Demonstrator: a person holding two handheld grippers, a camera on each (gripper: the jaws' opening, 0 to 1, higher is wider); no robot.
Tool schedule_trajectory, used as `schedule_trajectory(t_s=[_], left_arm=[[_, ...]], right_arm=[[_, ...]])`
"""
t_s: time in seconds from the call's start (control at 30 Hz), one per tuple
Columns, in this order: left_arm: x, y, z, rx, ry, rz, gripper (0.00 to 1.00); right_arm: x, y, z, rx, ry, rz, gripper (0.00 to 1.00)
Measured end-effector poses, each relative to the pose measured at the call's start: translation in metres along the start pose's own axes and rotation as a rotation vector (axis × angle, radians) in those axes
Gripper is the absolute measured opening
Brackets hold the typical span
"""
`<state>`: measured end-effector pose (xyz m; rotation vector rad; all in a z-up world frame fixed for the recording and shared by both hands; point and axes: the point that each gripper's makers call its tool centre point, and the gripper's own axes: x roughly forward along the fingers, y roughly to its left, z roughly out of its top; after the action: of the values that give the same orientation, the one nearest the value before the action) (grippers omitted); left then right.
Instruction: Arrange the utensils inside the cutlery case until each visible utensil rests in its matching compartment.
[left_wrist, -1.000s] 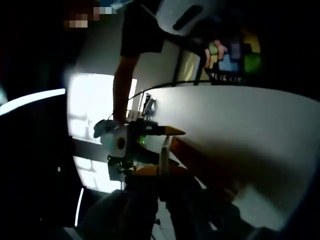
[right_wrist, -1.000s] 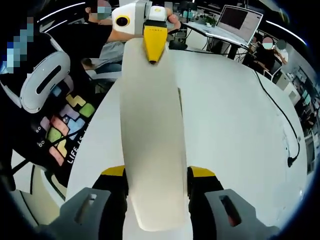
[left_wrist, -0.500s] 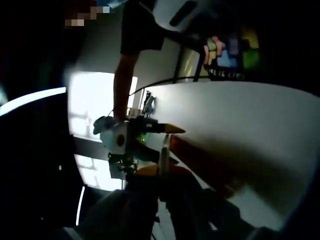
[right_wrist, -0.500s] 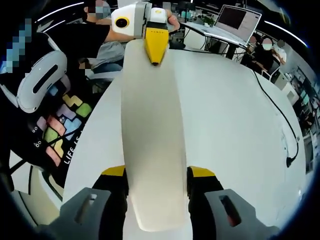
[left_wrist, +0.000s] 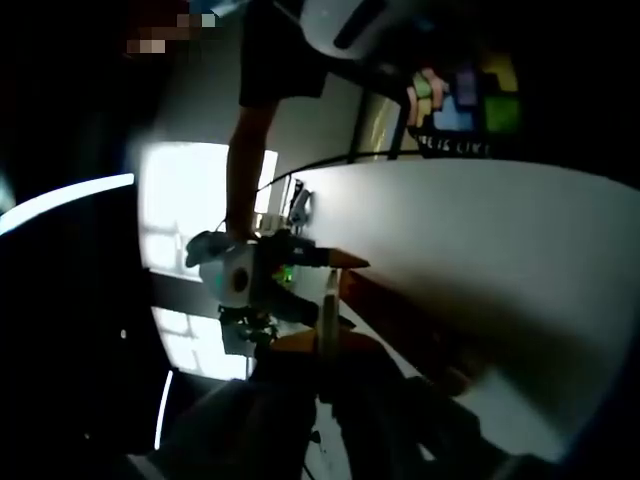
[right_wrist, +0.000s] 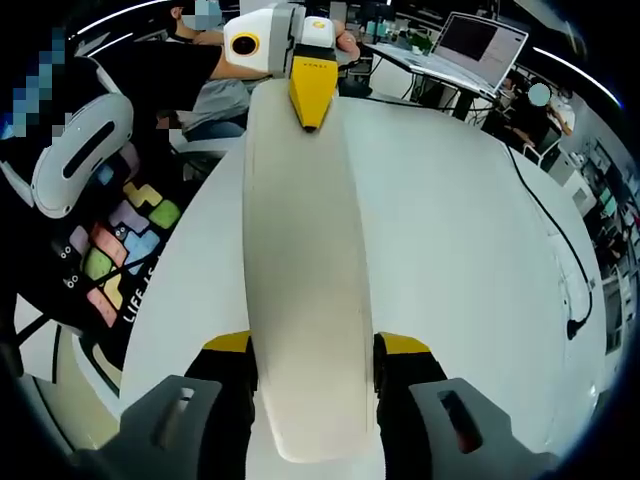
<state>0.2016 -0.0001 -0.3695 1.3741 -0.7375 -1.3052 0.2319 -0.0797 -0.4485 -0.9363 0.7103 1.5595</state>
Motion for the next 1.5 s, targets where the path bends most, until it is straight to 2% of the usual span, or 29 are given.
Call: schedule_trajectory(t_s=[0.2, 0.43, 0.9, 1.5], left_arm=[[-0.001, 0.0, -0.003, 0.002, 0.001, 0.003, 0.02], [-0.002, -0.003, 0.001, 0.003, -0.015, 0.009, 0.02], [-0.002, -0.005, 0.005, -0.003, -0.032, 0.011, 0.02], [-0.002, -0.027, -0.005, -0.022, 0.01, -0.024, 0.06]], right_arm=[[0.0, -0.003, -0.002, 0.0, 0.021, -0.006, 0.47], [-0.001, -0.003, -0.003, -0.002, 0.024, -0.01, 0.48], [0.0, 0.005, -0.004, 0.006, 0.034, -0.005, 0.47], [0.01, 0.0, -0.006, -0.011, 0.04, -0.012, 0.47]])
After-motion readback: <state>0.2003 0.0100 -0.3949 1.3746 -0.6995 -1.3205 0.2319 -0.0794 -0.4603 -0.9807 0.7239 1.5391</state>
